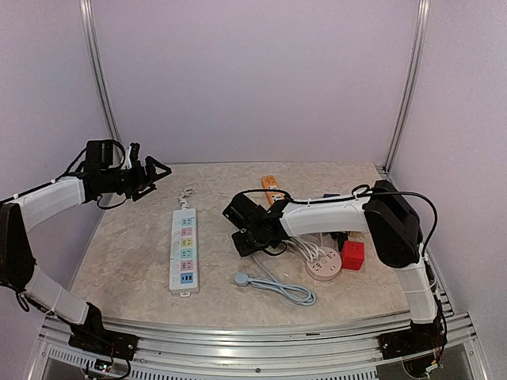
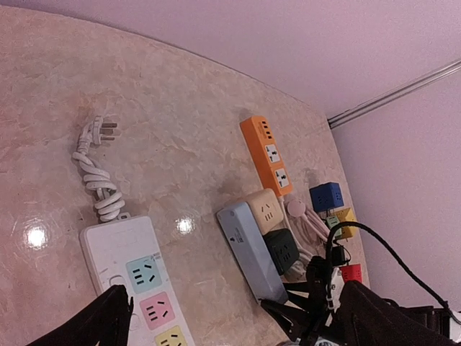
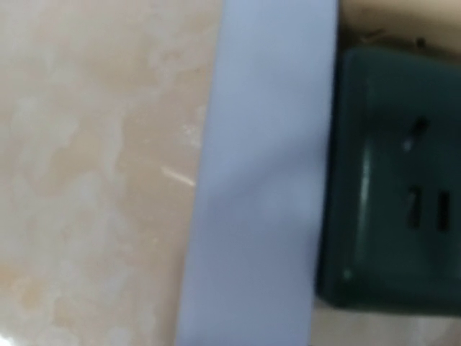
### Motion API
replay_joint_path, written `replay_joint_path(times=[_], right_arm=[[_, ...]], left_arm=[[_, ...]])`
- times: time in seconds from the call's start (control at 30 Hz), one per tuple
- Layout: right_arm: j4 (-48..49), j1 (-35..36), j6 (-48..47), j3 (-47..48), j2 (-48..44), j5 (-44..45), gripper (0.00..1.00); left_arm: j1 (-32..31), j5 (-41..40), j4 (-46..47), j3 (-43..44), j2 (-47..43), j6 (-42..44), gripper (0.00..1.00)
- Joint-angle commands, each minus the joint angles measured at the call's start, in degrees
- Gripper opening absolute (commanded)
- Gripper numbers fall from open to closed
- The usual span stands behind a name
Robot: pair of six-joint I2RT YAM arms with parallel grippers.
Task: Pull the plug off the socket
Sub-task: Pick up the socket from the center of the board.
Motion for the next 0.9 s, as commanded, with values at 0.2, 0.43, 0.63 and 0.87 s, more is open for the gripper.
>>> replay_joint_path(times=[0.2, 0.43, 0.63, 0.87], right_arm=[[4.86, -0.61, -0.38, -0.37, -1.1, 2.0, 0.0], [22.0, -0.56, -0.77, -11.71, -12.81, 2.94, 0.0], [31.73, 1.5, -5.1, -15.85, -17.91, 6.0, 0.0], [37.3, 4.94, -9.08, -15.36, -20.52, 6.71, 0.0]], left_arm=[[-0.87, 6.12, 3.6, -1.06, 2.3, -1.51, 0.99], [-2.95, 11.43, 7.76, -1.76, 4.1, -3.06, 0.99], [-5.84, 16.47, 11.78, -1.73, 5.89, -3.88, 0.99], [-8.94, 25.09, 19.77, -2.69, 6.95, -6.47, 0.99]])
